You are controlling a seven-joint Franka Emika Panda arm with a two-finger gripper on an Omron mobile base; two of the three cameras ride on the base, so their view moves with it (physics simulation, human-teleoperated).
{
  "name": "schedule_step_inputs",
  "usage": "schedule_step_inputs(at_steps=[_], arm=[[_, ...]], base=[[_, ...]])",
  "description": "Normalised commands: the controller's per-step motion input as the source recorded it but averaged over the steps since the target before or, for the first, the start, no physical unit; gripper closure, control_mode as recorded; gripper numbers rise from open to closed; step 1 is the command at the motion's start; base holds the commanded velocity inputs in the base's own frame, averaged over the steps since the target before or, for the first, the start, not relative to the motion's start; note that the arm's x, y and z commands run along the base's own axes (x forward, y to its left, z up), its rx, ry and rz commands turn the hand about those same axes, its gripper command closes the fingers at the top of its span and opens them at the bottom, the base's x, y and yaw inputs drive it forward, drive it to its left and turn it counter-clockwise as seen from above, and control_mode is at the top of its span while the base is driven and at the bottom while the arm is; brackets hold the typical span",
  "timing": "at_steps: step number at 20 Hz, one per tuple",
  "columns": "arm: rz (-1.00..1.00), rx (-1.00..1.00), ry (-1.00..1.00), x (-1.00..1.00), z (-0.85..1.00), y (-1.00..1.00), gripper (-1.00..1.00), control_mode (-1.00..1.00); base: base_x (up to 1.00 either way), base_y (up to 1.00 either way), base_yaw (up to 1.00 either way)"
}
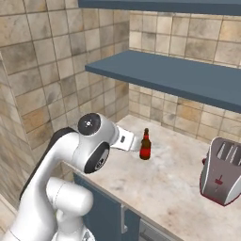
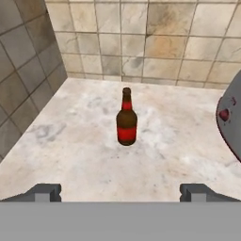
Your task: Move the drinks to the dining counter.
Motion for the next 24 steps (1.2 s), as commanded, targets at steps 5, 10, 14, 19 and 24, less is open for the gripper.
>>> schedule_step_inputs(at_steps=[5,10,14,19,24], arm=[[0.00,0.00,0.00,0.36,-0.24,-0.13,-1.00,-1.00],[0.00,0.00,0.00,0.35,-0.21,-0.15,-1.00,-1.00],[0.00,0.00,0.00,0.43,-0.22,-0.21,-1.00,-1.00],[0.00,0.00,0.01,0.45,-0.23,-0.14,-1.00,-1.00],[0.01,0.00,0.07,0.33,-0.18,-0.02,-1.00,-1.00]], base=[[0.00,0.00,0.00],[0.00,0.00,0.00],[0.00,0.00,0.00],[0.00,0.00,0.00],[0.00,0.00,0.00]])
